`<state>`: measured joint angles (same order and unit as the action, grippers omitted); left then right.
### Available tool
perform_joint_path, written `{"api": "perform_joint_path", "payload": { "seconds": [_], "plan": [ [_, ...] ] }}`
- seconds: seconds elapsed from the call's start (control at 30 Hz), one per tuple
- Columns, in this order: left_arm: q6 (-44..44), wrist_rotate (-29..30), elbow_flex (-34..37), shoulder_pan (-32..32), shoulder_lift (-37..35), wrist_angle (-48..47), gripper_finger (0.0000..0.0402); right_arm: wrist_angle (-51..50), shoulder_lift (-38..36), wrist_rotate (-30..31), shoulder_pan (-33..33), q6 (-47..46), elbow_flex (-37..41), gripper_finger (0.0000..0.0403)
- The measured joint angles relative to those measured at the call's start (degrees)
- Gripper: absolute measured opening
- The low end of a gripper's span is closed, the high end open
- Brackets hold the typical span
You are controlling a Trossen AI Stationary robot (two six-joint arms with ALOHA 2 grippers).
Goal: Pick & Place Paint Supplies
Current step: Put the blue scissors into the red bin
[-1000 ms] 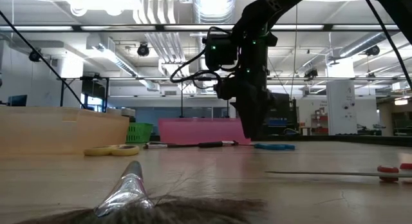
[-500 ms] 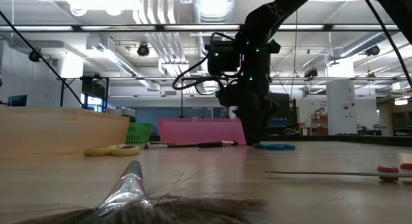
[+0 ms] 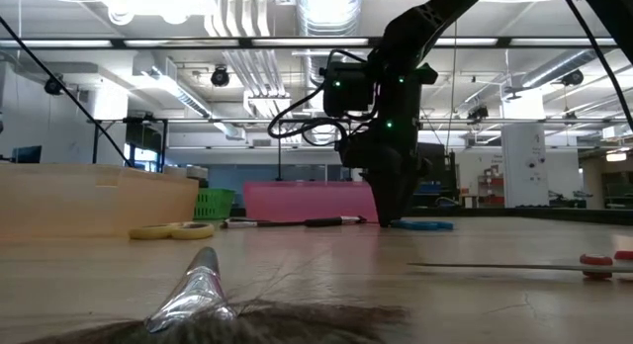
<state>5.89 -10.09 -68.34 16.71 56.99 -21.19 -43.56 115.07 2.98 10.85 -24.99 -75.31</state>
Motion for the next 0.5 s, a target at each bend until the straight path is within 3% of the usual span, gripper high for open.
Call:
{"api": "perform_joint_path", "payload": {
  "seconds": [0.5],
  "plan": [
    [0.63, 0.0, 0.0, 0.0, 0.0, 0.21, 0.0092, 0.82, 0.15, -0.22, -0.09, 0.06, -0.04, 0.0147]
  ]
}}
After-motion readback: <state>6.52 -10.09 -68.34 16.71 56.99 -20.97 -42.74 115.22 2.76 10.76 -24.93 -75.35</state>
